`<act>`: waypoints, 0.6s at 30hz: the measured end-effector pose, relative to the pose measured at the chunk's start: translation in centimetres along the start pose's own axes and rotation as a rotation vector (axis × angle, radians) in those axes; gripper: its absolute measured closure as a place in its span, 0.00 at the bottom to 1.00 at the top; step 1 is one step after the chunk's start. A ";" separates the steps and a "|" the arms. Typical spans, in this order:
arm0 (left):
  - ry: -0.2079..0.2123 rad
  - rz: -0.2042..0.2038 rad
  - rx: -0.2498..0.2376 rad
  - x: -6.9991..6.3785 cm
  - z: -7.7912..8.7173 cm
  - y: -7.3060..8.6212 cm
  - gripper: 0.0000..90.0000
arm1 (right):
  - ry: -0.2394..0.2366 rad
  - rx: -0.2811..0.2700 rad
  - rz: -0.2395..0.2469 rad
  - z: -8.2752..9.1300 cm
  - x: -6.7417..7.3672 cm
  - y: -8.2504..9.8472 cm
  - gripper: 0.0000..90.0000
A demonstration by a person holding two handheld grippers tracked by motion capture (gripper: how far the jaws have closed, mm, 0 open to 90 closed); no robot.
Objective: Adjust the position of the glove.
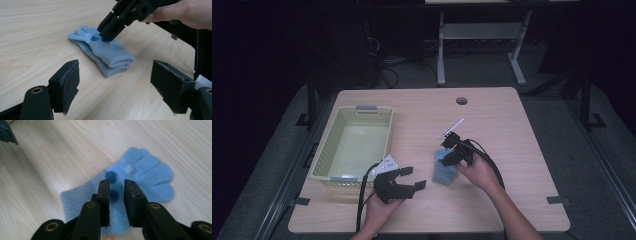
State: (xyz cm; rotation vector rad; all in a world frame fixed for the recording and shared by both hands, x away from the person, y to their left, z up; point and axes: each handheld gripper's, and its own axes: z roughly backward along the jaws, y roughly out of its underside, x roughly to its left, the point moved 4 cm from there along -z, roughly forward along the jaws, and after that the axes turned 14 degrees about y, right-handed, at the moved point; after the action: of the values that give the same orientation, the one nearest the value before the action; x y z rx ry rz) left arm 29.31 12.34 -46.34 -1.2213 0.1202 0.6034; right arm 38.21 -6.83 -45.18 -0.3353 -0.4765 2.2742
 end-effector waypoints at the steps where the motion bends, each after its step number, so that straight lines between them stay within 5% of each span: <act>1: 0.000 0.000 0.000 0.0 0.0 0.0 0.26 | 0.000 0.000 0.000 0.0 0.0 0.0 0.84; 7: 0.001 0.004 -0.003 0.0 -0.1 0.0 0.26 | -0.015 0.036 -0.015 -2.1 0.3 0.4 0.87; 18: 0.009 0.000 0.004 -0.2 -0.3 0.1 0.26 | -0.012 -0.016 -0.040 -1.2 0.2 -0.3 0.88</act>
State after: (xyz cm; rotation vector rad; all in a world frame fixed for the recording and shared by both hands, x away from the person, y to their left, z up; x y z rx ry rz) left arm 29.19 12.01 -46.48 -1.2203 0.1293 0.5976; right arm 38.74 -6.17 -46.11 -0.3171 -0.5031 2.2356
